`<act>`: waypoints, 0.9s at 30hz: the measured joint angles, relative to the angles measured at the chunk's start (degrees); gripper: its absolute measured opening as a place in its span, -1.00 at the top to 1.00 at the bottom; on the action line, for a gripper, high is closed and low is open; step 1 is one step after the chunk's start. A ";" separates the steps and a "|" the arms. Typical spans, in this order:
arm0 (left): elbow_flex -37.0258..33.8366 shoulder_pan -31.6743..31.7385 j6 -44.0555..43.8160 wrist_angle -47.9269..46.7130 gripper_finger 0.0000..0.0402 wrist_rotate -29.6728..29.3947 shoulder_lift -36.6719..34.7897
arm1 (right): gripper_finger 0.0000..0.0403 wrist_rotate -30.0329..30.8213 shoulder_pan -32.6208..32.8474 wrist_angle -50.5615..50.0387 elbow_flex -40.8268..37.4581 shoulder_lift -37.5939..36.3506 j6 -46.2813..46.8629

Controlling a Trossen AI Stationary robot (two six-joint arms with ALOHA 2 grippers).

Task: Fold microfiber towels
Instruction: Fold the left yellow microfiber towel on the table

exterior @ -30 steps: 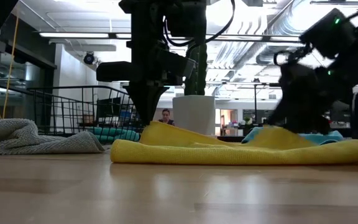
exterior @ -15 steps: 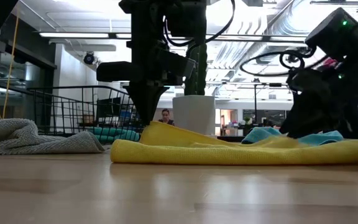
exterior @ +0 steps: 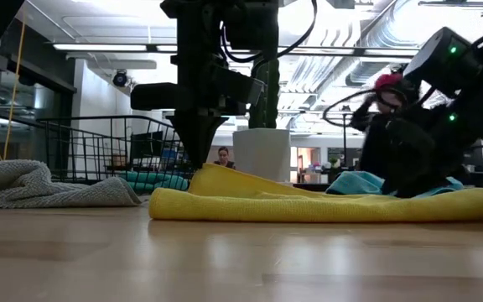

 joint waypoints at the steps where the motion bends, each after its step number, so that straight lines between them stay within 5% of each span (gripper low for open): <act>1: 0.01 0.00 0.01 0.00 1.00 0.00 0.00 | -0.02 0.15 -0.02 0.80 0.07 1.01 0.51; 11: 0.01 -0.02 0.31 -0.07 1.00 0.03 0.00 | -0.02 -1.33 -0.09 14.00 0.15 8.65 -0.58; 22: 0.01 0.00 0.66 -0.11 1.00 0.20 0.00 | -0.02 -11.87 0.09 15.80 0.04 6.11 -6.65; 27: 0.01 0.00 0.66 -0.12 1.00 0.22 0.00 | -0.02 -12.02 2.26 17.42 0.02 3.07 -8.28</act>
